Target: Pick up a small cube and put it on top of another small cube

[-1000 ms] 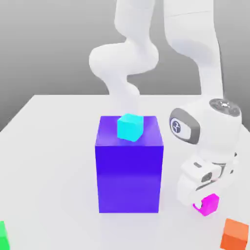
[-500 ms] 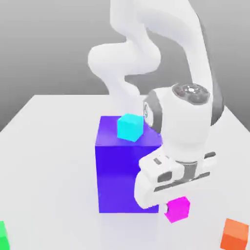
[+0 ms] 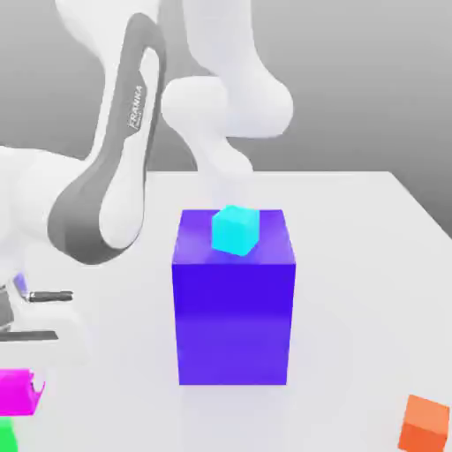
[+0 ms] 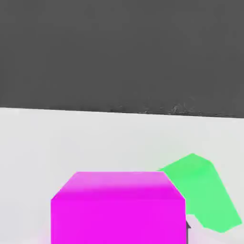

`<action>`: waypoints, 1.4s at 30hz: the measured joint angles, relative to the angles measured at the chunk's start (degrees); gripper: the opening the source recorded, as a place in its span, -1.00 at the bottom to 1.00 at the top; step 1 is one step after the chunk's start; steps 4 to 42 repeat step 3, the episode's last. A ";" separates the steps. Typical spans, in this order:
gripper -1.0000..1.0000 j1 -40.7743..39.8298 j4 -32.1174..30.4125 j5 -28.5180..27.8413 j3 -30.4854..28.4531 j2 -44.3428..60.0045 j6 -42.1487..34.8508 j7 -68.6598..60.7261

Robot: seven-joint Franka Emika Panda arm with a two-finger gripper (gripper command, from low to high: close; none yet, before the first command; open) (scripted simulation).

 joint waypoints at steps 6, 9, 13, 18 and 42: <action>1.00 0.00 0.00 0.00 0.00 0.00 0.00 0.00; 1.00 0.00 0.00 0.00 0.00 0.00 0.00 0.00; 1.00 0.00 0.00 0.00 0.00 0.00 0.00 0.00; 1.00 0.00 0.00 0.00 0.00 0.00 0.00 0.00; 1.00 0.00 0.00 0.00 0.00 0.00 0.00 0.00</action>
